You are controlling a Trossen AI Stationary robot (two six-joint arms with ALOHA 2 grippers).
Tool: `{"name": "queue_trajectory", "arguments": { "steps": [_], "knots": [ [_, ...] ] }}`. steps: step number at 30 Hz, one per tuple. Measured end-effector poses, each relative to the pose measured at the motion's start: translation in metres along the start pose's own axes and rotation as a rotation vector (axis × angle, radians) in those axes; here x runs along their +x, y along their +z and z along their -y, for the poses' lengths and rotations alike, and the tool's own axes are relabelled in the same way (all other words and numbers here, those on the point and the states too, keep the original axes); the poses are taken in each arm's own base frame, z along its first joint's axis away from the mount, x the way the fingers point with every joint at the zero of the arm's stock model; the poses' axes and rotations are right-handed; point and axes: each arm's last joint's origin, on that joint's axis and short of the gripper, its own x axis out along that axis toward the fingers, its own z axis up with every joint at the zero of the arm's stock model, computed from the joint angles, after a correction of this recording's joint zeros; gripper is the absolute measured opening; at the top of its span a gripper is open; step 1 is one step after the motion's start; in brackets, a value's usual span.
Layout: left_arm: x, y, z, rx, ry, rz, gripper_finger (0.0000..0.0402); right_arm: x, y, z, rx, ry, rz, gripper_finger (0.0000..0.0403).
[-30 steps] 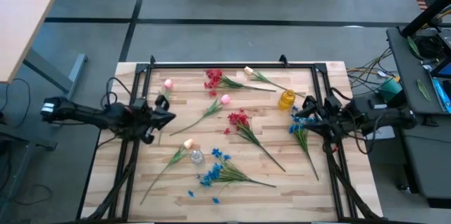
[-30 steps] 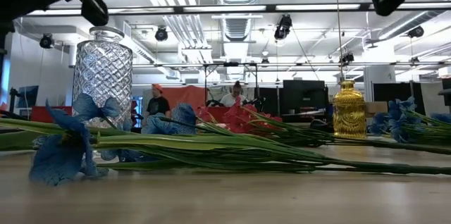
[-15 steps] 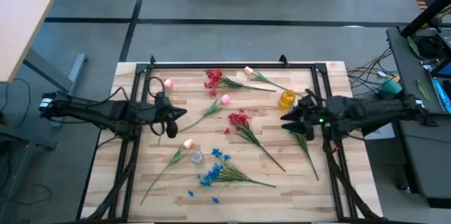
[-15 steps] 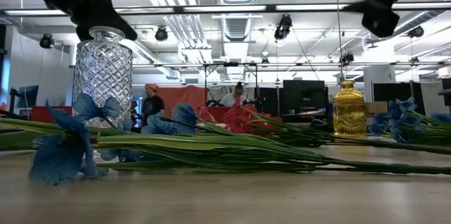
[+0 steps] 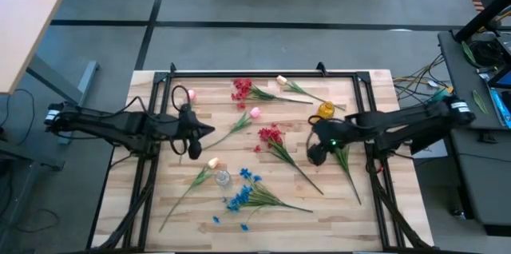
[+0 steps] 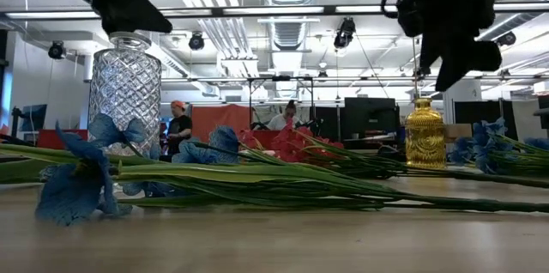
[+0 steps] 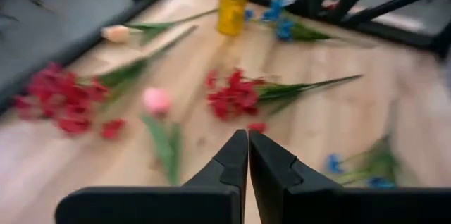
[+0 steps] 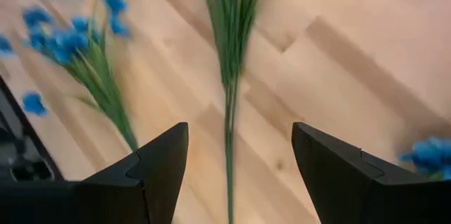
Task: Sort flowers into vase by color
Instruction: Put the bottom red flowers into the yellow vase
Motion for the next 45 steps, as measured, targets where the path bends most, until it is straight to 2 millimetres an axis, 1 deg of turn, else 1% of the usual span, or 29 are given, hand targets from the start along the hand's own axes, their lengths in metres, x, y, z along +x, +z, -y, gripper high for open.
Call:
{"name": "queue_trajectory", "arguments": {
  "steps": [2,5,9,18,21,25,29,33,36,39,45],
  "knots": [
    [0.003,-0.004,0.002,-0.022,-0.029,-0.012,0.0,0.003,0.004,-0.007,-0.022,-0.049,-0.045,0.0244],
    [0.009,-0.01,0.004,-0.022,-0.042,0.008,0.0,0.017,0.013,-0.018,-0.077,-0.1,-0.06,0.0244],
    [0.012,-0.009,0.005,0.0,-0.051,0.04,0.0,0.038,0.025,-0.032,-0.119,-0.136,-0.088,0.025],
    [0.011,-0.008,0.005,0.044,-0.051,0.045,0.0,0.084,0.051,-0.06,-0.139,-0.229,-0.108,0.0314],
    [0.011,-0.008,0.005,0.052,-0.05,0.045,0.0,0.1,0.054,-0.063,-0.141,-0.282,-0.131,0.032],
    [0.011,-0.009,0.005,0.055,-0.05,0.043,0.0,0.122,0.055,-0.059,-0.152,-0.344,-0.174,0.0314],
    [0.011,-0.01,0.005,0.059,-0.049,0.04,0.0,0.138,0.056,-0.058,-0.161,-0.379,-0.184,0.0304],
    [0.011,-0.01,0.005,0.059,-0.048,0.04,0.0,0.148,0.056,-0.057,-0.164,-0.393,-0.191,0.0286],
    [0.012,-0.01,0.005,0.059,-0.049,0.041,0.0,0.152,0.057,-0.057,-0.166,-0.395,-0.176,0.0255],
    [0.013,-0.01,0.005,0.06,-0.047,0.037,0.0,0.154,0.058,-0.056,-0.165,-0.396,-0.166,0.0208],
    [0.014,-0.011,0.006,0.062,-0.046,0.033,0.0,0.153,0.063,-0.057,-0.161,-0.377,-0.143,0.0092]
  ]
}}
